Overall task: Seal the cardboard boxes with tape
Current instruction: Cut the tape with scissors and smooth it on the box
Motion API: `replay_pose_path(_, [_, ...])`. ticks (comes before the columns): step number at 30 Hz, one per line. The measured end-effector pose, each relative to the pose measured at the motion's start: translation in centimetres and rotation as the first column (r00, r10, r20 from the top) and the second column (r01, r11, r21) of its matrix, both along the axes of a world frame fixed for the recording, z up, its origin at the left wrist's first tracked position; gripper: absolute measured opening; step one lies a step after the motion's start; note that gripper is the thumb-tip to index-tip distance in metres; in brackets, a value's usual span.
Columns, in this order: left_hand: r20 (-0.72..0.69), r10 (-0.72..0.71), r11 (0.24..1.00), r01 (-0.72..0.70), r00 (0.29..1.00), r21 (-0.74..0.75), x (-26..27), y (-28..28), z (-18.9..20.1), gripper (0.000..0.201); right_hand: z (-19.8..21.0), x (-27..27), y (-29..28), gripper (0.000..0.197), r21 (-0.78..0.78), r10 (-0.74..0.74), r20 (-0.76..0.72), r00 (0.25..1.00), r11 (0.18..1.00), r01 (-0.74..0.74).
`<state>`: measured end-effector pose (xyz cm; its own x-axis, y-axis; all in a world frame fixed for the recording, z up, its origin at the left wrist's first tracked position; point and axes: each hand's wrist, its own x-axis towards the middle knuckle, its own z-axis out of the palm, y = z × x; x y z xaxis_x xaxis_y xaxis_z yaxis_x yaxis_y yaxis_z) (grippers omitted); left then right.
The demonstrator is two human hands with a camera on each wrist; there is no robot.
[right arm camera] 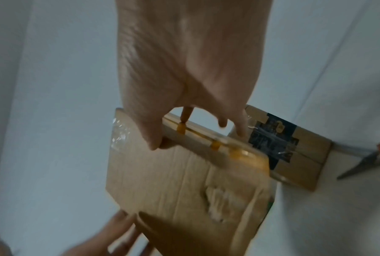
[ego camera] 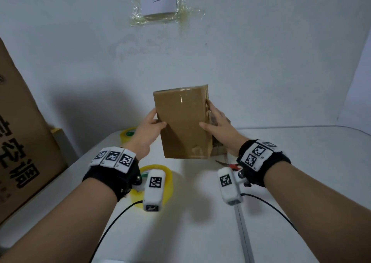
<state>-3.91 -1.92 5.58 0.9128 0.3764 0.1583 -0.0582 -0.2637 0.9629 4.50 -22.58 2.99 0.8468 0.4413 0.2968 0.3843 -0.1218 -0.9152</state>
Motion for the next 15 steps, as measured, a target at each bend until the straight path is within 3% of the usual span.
replay_pose_path(4, [-0.003,-0.005,0.99,0.005,1.0,-0.142,-1.6,-1.2,-0.1,0.043,0.9,-2.5,-2.1,0.077,0.061,0.114,-0.078,0.99,0.992,-0.11])
replay_pose_path(8, [0.022,-0.027,0.978,0.031,0.999,-0.206,-3.2,-2.6,-0.7,0.027,-0.1,-5.1,-4.1,0.058,0.037,0.051,-0.166,0.985,0.998,-0.045])
replay_pose_path(11, [-0.094,-0.169,0.973,0.151,0.981,-0.174,-4.7,-4.1,-2.4,0.036,-2.5,-7.1,-4.8,0.042,0.023,0.066,-0.215,0.974,0.998,-0.062])
replay_pose_path(15, [-0.053,-0.251,0.968,0.25,0.966,-0.039,-5.2,-5.3,-4.2,0.054,-4.6,-8.9,-5.3,0.047,0.12,0.134,-0.247,0.96,0.987,-0.107])
